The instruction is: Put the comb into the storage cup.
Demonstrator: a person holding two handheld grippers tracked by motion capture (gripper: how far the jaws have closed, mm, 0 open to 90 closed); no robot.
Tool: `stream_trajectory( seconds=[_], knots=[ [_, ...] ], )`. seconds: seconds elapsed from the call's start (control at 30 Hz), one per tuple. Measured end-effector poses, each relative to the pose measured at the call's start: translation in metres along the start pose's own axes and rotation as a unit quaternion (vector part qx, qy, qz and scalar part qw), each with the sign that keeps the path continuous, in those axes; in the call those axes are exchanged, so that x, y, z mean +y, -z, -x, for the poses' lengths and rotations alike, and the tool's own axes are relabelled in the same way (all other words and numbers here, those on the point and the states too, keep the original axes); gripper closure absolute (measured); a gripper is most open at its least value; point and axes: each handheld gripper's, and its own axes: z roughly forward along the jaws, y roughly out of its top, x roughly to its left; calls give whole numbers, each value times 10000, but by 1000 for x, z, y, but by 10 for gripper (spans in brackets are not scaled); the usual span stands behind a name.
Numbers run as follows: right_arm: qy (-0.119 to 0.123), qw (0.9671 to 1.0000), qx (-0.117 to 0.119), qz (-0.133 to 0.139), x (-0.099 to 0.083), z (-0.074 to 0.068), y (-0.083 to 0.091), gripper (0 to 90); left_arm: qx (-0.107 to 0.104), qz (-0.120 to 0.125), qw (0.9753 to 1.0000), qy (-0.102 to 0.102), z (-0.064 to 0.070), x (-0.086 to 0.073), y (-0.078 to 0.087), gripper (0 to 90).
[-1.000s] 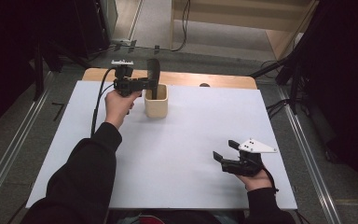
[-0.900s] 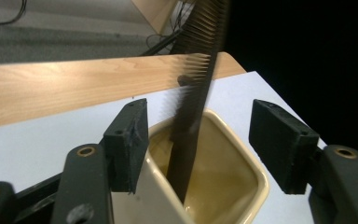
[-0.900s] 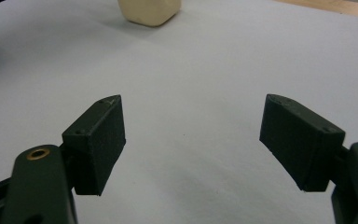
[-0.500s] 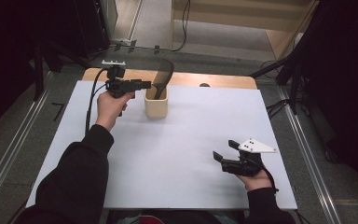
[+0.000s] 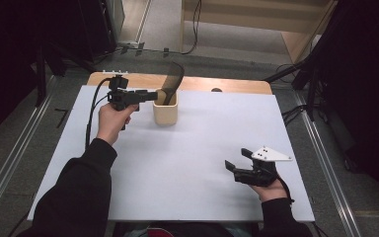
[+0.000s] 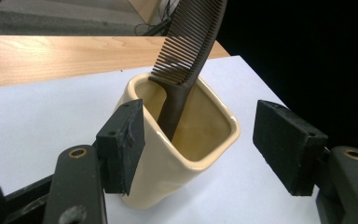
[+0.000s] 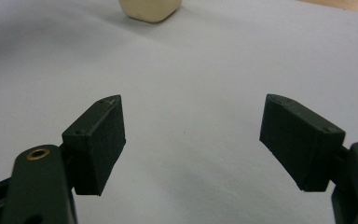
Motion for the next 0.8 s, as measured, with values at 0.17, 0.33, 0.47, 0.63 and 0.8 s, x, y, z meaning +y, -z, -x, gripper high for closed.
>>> stream_trajectory(
  seconds=[0.17, 0.33, 0.47, 0.63, 0.8],
  knots=[
    [10, 10000, 6, -19, -1, 1, -1, 205, -16, -45, 10000, 10, 0, -3, 5, 343],
    [2, 10000, 0, -82, -2, 2, -3, 205, -25, -5, 10000, 51, -1, -5, 12, 343],
    [12, 10000, 7, -73, -2, 2, -4, 205, -24, -21, 10000, 71, -1, -8, 15, 343],
    [18, 10000, 9, -59, -1, 3, -4, 205, -99, -84, 9998, 123, 2, -14, 17, 343],
    [39, 10000, 36, -72, 0, 3, -6, 205, -128, -194, 9996, 129, 5, -21, 17, 343]
  ],
)
